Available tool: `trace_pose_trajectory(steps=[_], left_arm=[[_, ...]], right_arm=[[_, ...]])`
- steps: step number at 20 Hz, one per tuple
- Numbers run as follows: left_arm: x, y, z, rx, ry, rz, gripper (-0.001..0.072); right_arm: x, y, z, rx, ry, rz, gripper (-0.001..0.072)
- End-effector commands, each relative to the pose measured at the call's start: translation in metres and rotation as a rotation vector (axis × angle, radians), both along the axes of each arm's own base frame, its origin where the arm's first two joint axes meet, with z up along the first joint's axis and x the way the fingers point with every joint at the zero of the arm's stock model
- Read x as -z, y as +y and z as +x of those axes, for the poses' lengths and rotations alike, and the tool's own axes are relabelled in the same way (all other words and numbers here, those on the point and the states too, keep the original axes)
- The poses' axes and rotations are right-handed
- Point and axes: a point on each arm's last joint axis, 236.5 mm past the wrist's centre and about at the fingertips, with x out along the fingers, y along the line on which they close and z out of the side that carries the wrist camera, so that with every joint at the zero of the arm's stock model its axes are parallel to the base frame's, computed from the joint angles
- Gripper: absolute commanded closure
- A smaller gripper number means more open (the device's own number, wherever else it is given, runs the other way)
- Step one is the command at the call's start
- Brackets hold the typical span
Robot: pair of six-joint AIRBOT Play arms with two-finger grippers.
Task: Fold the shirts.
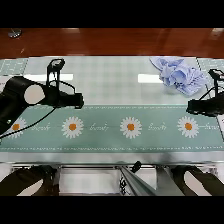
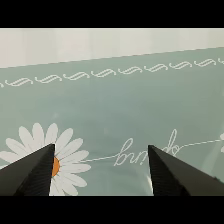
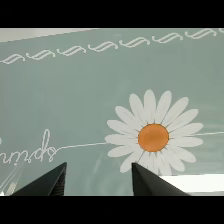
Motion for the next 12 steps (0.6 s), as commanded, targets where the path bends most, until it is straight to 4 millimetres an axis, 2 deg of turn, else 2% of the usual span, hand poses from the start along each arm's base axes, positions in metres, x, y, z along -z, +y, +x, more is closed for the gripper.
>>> trace_pose_trajectory(steps=[1, 4, 6, 12], left_arm=[[0.0, 0.0, 0.0, 0.001, -0.001, 0.0, 0.0016], [0.0, 0.0, 0.0, 0.001, -0.001, 0.0, 0.0016], [-0.005, -0.005, 0.01, -0.002, -0.047, -0.021, 0.0016], [-0.013, -0.011, 0.024, -0.005, -0.114, -0.052, 0.0016]], right_arm=[[0.0, 0.0, 0.0, -0.001, 0.001, 0.001, 0.0218], [0.0, 0.003, 0.002, 0.005, -0.008, 0.011, 0.0219], [-0.001, 0.007, 0.004, 0.006, -0.017, 0.031, 0.0218], [-0.01, -0.004, 0.034, 0.056, -0.148, -0.003, 0.0219]])
